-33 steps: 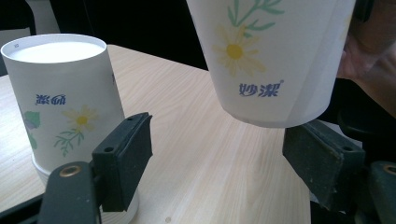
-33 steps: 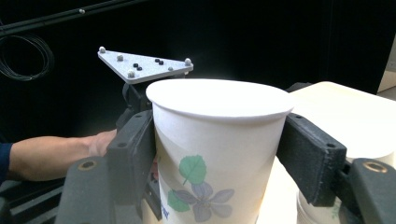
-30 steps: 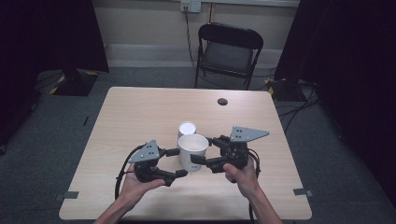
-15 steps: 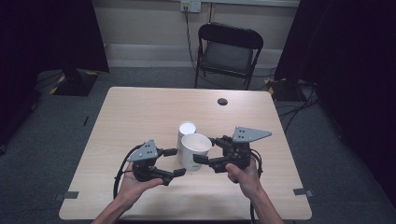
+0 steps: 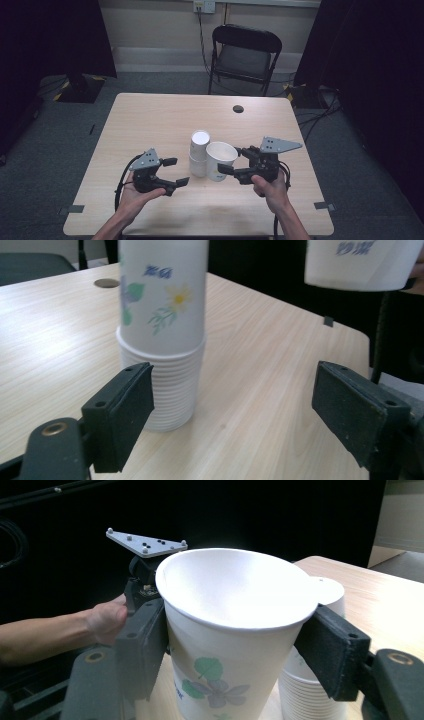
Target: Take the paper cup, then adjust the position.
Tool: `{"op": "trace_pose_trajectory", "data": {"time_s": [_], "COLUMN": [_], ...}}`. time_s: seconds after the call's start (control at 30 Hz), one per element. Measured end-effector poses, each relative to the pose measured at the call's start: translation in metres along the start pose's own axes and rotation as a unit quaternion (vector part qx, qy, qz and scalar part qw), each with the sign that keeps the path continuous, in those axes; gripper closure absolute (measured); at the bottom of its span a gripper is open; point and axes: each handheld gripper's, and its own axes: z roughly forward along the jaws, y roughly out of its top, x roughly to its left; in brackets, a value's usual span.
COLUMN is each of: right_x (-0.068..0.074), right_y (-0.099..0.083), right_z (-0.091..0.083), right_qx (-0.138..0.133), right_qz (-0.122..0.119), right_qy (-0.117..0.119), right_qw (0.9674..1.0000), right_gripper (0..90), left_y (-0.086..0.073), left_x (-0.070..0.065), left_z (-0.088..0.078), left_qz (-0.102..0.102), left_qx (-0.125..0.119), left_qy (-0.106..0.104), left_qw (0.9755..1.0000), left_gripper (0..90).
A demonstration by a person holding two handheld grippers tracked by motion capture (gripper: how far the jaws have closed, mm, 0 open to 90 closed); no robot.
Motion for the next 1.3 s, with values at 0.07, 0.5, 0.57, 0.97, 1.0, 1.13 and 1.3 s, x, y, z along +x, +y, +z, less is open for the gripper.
{"op": "trace_pose_trajectory", "data": {"time_s": [0.07, 0.5, 0.57, 0.97, 1.0, 1.13, 1.3], "right_x": [-0.001, -0.014, -0.015, -0.045, -0.050, -0.060, -0.070], "right_y": [0.000, -0.010, -0.010, -0.022, -0.025, -0.028, -0.029], "right_z": [-0.001, -0.017, -0.018, -0.030, -0.031, -0.032, -0.032], "right_qx": [0.000, 0.005, 0.006, 0.004, 0.008, 0.014, 0.016], "right_qz": [0.001, 0.017, 0.017, 0.027, 0.029, 0.026, 0.026], "right_qy": [-0.002, -0.038, -0.041, -0.108, -0.119, -0.143, -0.156], "right_qw": [1.0000, 0.9991, 0.9990, 0.9938, 0.9924, 0.9893, 0.9872], "right_gripper": [31.4, 31.4, 31.4, 31.2, 31.2, 31.1, 31.0], "left_y": [-0.001, -0.023, -0.028, -0.051, -0.055, -0.060, -0.062], "left_x": [0.001, 0.029, 0.032, 0.054, 0.058, 0.063, 0.067], "left_z": [-0.002, -0.022, -0.025, -0.029, -0.028, -0.025, -0.025], "left_qz": [0.002, -0.021, -0.019, -0.034, -0.039, -0.040, -0.038], "left_qx": [0.004, 0.037, 0.044, 0.099, 0.113, 0.139, 0.150], "left_qy": [0.004, 0.052, 0.056, 0.137, 0.142, 0.156, 0.170], "left_qw": [1.0000, 0.9977, 0.9972, 0.9850, 0.9826, 0.9771, 0.9731], "left_gripper": [16.5, 18.6, 18.6, 15.8, 15.8, 15.9, 15.8]}}
